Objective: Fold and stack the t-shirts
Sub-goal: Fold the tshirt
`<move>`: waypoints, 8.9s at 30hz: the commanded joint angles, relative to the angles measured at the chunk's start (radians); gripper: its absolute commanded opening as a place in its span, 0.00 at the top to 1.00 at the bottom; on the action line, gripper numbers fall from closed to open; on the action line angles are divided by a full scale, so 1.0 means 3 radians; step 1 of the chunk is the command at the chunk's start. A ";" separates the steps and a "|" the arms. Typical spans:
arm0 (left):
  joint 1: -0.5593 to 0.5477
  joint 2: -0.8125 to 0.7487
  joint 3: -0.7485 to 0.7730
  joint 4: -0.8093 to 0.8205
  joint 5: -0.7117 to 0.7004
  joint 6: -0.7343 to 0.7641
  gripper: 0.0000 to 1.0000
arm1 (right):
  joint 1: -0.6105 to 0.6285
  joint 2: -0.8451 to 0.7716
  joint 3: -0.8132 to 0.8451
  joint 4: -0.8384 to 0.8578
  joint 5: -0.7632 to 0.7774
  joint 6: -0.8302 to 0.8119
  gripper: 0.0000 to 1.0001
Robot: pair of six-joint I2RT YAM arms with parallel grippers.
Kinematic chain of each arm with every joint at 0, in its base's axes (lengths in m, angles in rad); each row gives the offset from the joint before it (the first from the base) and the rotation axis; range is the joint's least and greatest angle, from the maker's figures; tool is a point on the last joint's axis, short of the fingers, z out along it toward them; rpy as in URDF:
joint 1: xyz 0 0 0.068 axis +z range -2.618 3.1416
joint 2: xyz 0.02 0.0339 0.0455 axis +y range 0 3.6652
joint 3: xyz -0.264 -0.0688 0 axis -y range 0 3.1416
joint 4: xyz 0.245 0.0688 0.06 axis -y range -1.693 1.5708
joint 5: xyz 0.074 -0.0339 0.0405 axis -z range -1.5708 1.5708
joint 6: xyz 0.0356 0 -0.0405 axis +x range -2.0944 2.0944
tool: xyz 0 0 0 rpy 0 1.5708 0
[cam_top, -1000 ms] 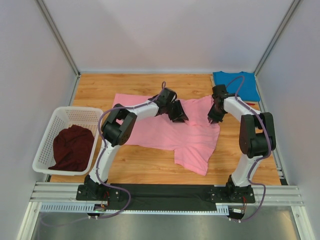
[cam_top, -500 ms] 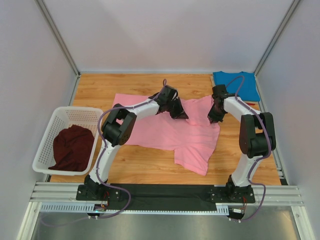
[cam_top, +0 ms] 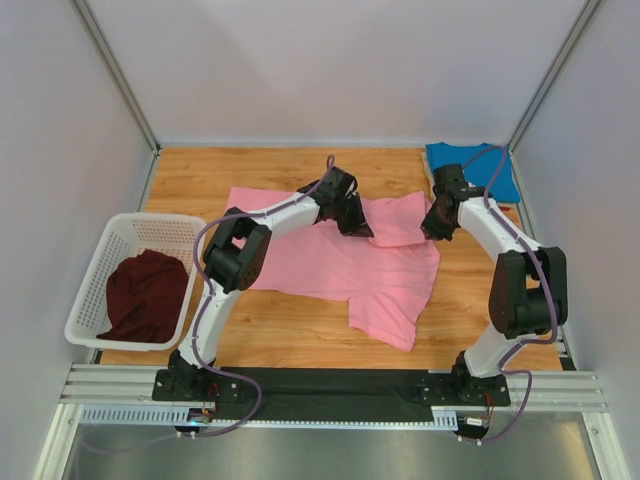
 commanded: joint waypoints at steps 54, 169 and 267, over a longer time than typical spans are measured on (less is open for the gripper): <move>0.0271 -0.0720 0.0002 -0.0967 -0.0595 0.0774 0.61 | -0.0591 -0.0011 0.0004 0.0979 -0.0914 -0.0414 0.54; 0.1488 -0.3962 -0.2615 -0.1550 -0.0707 -0.0612 0.38 | 0.1755 -0.3052 -0.2230 -0.1173 0.0425 0.2700 1.00; 0.1412 -0.3574 -0.3710 -0.1524 -0.2425 -0.2584 0.55 | 0.1449 -0.3379 -0.2102 -0.0739 0.0195 0.1657 1.00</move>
